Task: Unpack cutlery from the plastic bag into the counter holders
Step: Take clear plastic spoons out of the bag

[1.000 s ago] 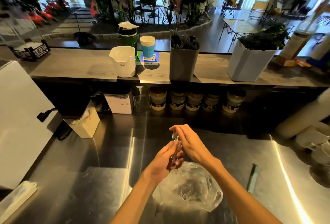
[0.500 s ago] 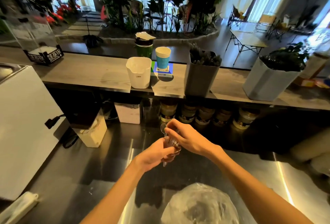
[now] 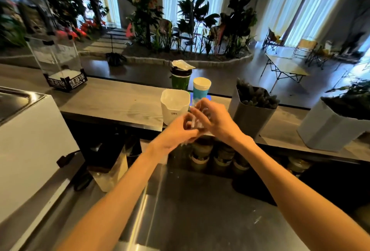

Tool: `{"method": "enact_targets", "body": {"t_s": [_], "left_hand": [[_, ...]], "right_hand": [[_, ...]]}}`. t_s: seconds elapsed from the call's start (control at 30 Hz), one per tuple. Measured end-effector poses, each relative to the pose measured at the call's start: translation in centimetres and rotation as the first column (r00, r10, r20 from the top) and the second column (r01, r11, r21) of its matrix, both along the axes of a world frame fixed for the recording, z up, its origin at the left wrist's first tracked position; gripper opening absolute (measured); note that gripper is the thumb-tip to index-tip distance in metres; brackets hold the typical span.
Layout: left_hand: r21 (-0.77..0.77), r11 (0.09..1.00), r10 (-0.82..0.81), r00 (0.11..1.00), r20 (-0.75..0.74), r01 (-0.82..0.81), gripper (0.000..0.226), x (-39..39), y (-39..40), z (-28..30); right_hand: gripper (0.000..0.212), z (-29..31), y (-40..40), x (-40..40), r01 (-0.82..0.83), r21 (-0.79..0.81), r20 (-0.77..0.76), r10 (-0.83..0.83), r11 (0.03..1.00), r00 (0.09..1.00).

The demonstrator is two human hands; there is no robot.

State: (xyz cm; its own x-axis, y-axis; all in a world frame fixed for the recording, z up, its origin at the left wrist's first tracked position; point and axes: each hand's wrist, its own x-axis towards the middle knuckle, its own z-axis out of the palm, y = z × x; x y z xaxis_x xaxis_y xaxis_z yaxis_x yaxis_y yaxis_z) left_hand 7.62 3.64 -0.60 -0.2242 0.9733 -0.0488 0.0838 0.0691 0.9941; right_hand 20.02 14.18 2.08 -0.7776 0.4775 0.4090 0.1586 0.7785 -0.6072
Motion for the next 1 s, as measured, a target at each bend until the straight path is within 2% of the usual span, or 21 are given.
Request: {"method": "enact_targets", "body": {"t_s": [0.1,0.17,0.3,0.43,0.5,0.67,0.8,1.0], "left_hand": [[0.100,0.993,0.082,0.982,-0.167,-0.066,0.044,-2.6,2.4,2.4],[0.145,0.988,0.095,0.954,-0.285,-0.055,0.040,-4.5,3.8,4.3],[0.141,0.988,0.122,0.901,-0.416,-0.069,0.032,-8.0,6.4,6.7],[0.087,0.992,0.123,0.805,-0.581,-0.089,0.036,-10.6,7.6,6.8],[0.047,0.995,0.097,0.760,-0.643,-0.087,0.033,-11.9,7.4,6.7],[0.046,0.984,0.154,0.703,-0.694,-0.171,0.024,-14.6,5.9,5.5],[0.094,0.975,0.214,0.738,-0.640,-0.201,0.025,-15.6,5.0,4.9],[0.149,0.966,0.257,0.757,-0.601,-0.210,0.029,-15.3,5.1,4.3]], "right_hand": [[0.018,2.0,1.9,-2.7,0.047,0.060,-0.125,-0.039,0.997,0.991],[0.020,3.5,3.3,-4.4,0.099,0.126,-0.171,-0.077,0.987,0.982],[0.022,4.9,5.8,-7.4,0.181,0.242,-0.200,-0.134,0.953,0.971],[0.021,4.2,6.9,-9.8,0.202,0.340,-0.157,-0.157,0.918,0.975],[0.021,3.5,6.9,-10.7,0.172,0.328,-0.095,-0.148,0.929,0.984],[0.020,0.9,6.7,-12.4,0.079,0.321,0.059,-0.103,0.944,0.993],[0.014,-0.6,6.8,-13.2,0.008,0.338,0.239,-0.095,0.941,0.966],[0.021,-0.4,7.1,-12.8,-0.040,0.449,0.340,-0.129,0.893,0.931]]}}
